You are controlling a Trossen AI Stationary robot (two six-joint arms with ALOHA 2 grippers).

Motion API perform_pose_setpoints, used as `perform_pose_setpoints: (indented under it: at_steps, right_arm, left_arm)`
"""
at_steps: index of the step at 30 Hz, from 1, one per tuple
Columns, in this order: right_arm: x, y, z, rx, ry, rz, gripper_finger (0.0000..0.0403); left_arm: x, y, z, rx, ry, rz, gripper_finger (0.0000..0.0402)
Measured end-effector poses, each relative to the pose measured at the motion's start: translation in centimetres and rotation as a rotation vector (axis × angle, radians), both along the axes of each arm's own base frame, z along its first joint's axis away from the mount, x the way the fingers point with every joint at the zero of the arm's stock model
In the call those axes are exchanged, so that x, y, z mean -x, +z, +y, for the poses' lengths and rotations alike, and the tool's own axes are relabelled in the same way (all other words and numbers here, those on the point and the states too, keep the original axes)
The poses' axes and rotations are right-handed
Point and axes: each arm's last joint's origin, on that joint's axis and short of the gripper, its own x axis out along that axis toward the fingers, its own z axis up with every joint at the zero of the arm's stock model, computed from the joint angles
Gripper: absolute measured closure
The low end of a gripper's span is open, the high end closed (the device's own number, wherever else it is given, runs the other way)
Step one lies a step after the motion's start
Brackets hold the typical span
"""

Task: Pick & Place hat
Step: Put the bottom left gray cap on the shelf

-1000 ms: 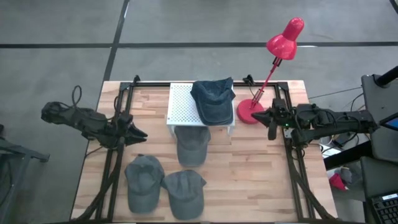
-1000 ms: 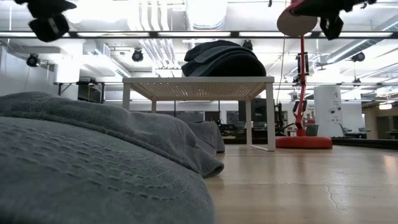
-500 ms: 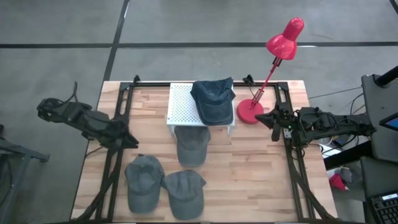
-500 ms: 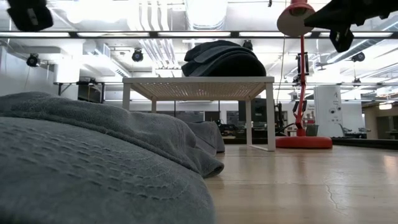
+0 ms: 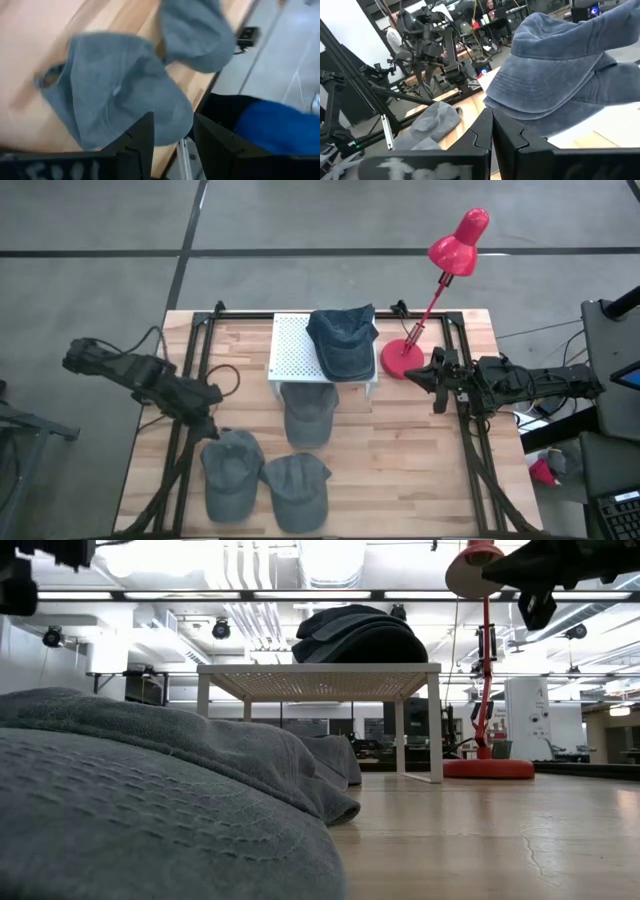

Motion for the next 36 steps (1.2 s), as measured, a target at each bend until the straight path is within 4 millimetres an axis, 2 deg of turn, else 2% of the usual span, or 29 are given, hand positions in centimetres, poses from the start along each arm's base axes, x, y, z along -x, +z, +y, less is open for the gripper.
perform_pose_setpoints:
  at_steps: [6, 11, 20, 30, 36]
  right_arm:
    - [0.0, 0.0, 0.0, -0.002, 0.000, -0.001, 0.0394]
    - [0.0, 0.0, 0.0, 0.011, 0.001, 0.001, 0.0394]
    - [0.0, 0.0, 0.0, 0.022, 0.003, 0.003, 0.0394]
    - [0.0, 0.1, 0.0, 0.022, 0.013, 0.004, 0.0394]
    - [0.0, 0.0, 0.1, 0.037, 0.037, 0.011, 0.0394]
  left_arm:
    - [-0.4, -0.4, -0.3, 0.112, 0.162, 0.155, 0.0273]
    - [-0.9, -0.7, -1.3, 0.175, 0.213, 0.249, 0.0273]
    - [-2.1, -1.7, -4.3, 0.229, 0.357, 0.429, 0.0273]
    - [-4.6, -3.5, -8.6, 0.274, 0.462, 0.503, 0.0273]
    - [-5.6, -4.2, -10.1, 0.225, 0.466, 0.537, 0.0273]
